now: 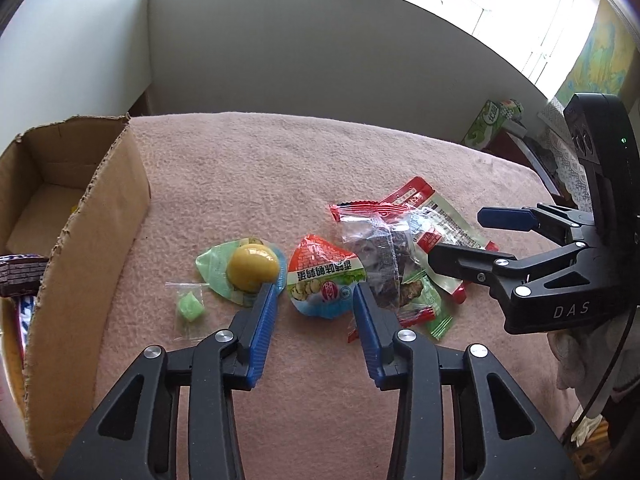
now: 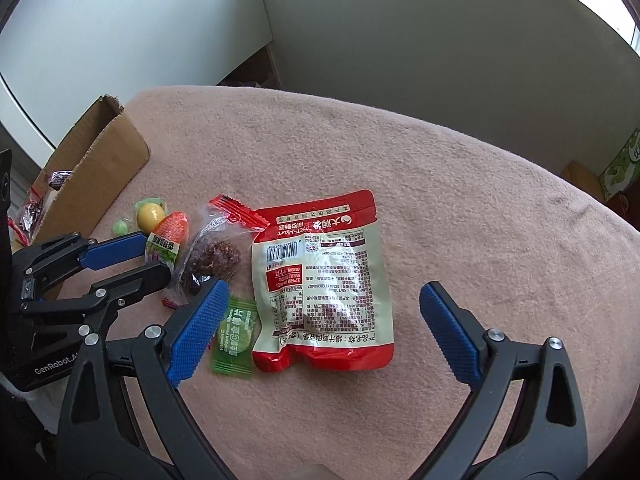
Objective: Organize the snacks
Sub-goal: 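Move both open tools back to the snacks on the table, then grasp the red-white wrapped candy with the left tool while the right tool grasps the jerky bag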
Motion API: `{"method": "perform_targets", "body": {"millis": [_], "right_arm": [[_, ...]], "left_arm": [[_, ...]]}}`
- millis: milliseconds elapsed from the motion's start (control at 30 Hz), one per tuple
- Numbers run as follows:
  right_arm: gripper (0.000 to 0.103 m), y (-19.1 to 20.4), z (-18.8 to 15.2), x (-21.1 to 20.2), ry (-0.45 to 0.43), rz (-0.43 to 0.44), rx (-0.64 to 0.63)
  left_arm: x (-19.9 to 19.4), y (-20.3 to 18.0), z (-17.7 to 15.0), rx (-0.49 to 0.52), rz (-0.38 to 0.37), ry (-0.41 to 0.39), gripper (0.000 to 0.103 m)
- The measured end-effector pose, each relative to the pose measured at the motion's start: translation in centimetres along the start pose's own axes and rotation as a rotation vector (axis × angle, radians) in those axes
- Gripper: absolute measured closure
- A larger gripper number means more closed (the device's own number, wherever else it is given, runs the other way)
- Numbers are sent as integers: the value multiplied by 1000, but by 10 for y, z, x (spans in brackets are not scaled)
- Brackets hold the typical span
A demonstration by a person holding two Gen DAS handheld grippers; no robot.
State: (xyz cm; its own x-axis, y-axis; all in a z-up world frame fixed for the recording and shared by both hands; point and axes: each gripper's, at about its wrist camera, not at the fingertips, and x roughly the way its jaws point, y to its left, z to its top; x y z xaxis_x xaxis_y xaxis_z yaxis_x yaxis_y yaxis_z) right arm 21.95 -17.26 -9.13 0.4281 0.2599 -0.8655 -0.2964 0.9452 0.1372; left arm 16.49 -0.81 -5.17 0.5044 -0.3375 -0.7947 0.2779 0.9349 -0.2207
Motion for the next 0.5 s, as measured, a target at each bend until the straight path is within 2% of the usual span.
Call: {"method": "perform_targets", "body": {"millis": [133,233,400,467,500], "right_arm": [[4,7,3,6,3,-19,-31],[12,10,5,14,23,-49,-47],[12,14,8,22,29,-66,-62],[15,17,7,22,32,-78,-74],[19,19,6,22,32,-85,-87]], "left_arm": [[1,0,2,7,6,-2,65],[8,1,6,-6,22,7,65],[10,-4,6,29,47,-1,65],[10,-3,6,26,49,-4,70],[11,-3,7,27,53,-5,72]]}}
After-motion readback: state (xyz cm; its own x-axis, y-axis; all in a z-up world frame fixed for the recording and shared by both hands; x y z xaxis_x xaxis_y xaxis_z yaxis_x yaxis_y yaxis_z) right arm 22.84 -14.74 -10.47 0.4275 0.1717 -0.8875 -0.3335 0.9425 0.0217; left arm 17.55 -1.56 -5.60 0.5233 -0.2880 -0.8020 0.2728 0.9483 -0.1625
